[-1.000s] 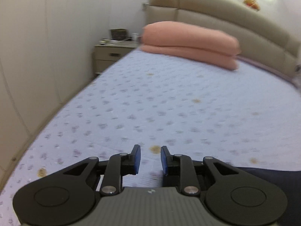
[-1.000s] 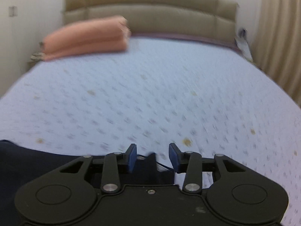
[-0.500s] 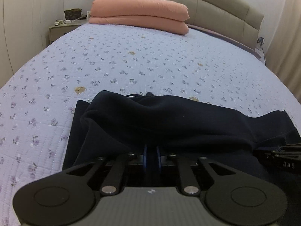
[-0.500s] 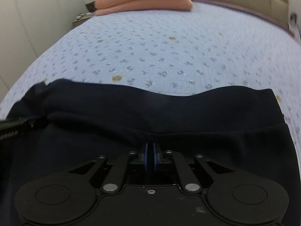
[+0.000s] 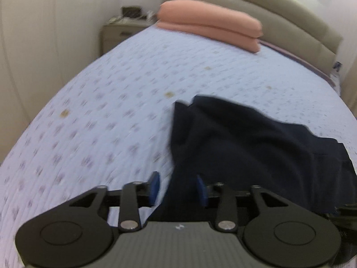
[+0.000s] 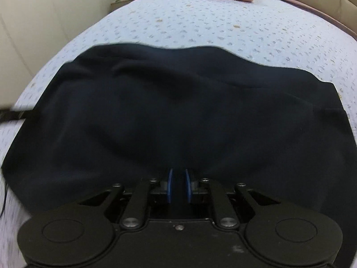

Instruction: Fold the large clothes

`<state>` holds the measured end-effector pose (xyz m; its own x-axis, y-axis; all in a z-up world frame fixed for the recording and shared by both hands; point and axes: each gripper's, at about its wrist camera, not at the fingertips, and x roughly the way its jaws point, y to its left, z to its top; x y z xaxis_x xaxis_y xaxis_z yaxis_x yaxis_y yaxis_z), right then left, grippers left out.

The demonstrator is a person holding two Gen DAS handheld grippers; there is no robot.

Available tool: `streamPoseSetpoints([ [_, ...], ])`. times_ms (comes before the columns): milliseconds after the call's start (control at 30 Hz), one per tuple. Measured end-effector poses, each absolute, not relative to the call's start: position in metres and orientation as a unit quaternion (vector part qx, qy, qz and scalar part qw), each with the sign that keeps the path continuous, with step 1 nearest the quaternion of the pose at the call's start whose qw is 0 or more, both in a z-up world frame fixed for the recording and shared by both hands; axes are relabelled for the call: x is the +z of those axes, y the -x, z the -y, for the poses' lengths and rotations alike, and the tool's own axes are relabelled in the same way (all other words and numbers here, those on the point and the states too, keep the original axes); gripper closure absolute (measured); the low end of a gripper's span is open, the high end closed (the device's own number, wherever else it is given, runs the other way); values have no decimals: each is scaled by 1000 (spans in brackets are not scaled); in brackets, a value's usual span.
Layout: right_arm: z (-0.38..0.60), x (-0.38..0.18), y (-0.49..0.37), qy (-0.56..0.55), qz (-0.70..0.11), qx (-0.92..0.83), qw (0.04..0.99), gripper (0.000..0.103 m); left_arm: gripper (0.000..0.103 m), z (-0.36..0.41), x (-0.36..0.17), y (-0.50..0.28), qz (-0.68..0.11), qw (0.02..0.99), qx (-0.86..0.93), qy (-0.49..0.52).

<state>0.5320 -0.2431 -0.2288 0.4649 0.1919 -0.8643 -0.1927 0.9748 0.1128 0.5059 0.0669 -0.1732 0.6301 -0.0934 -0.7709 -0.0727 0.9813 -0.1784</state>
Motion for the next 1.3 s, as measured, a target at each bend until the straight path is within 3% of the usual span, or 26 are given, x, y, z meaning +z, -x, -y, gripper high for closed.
streamPoseSetpoints([
  [100,245,-228,-540,-11,-520,109,847,92,40,-96,-179,-500,-452,877,-11,164],
  [267,243,-226,-528,11,-509,122,852,91,39,-127,-204,-508,-496,812,-70,298],
  [533,253,-224,-530,-34,-502,110,857,91,31,-130,-225,-503,-494,797,-102,332],
  [700,254,-185,-510,-61,-466,98,877,84,39,-127,-220,-500,-491,815,-88,294],
  [867,240,-198,-490,-16,-485,72,871,85,37,-125,-217,-497,-492,823,-92,271],
  [1100,258,-214,-500,-90,-492,58,864,84,36,-122,-229,-509,-491,813,-152,273],
  [1300,249,-176,-472,-56,-457,48,887,84,37,-126,-231,-507,-489,801,-174,299],
])
